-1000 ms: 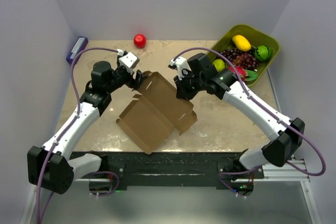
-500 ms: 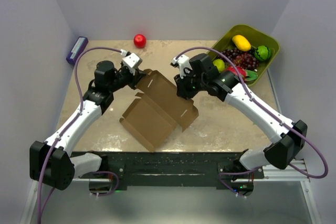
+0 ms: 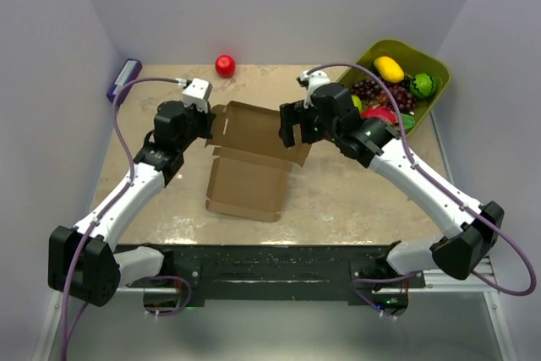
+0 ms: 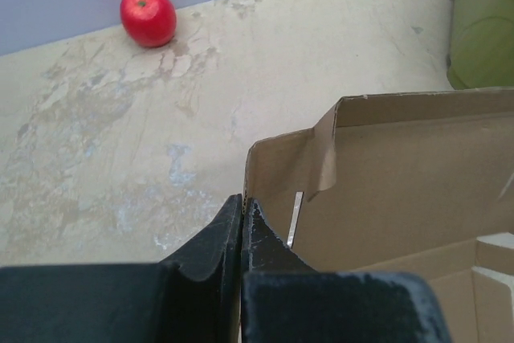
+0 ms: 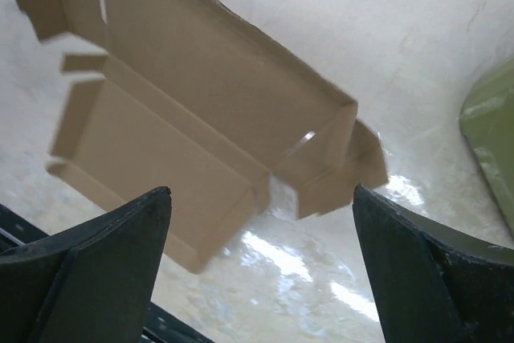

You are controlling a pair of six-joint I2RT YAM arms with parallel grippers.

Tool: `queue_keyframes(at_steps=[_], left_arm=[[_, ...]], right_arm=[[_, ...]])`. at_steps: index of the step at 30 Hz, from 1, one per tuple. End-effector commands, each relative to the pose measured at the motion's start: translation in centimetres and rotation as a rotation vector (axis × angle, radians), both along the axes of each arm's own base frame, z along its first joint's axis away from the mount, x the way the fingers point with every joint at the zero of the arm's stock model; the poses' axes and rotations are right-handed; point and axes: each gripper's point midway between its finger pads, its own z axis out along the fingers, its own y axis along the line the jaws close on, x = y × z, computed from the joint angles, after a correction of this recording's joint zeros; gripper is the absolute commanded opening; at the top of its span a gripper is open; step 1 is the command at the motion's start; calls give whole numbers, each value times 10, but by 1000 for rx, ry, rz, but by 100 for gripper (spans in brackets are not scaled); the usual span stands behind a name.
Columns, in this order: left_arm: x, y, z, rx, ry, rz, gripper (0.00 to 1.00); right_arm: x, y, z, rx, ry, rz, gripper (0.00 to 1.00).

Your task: Fold the paper box

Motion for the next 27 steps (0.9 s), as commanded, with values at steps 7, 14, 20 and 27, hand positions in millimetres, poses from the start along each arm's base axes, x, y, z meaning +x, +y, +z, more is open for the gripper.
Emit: queue_keyframes(at_steps=[7,14,20,27], left_arm=[[-8,-4,23,-73,-83,82,0],[-20,-22,40,-77,-152,-16,0],[-26,-29,48,-71,-186,-70,0],[-42,-43,65,-75,-244,-155,0]], right_arm=[[-21,52,107,978,53,-84,95],[-1,72,85,1113,164,-146,95],[22,60,76,1244,187,-267,96],[42,39,48,1326,220,-373,94]])
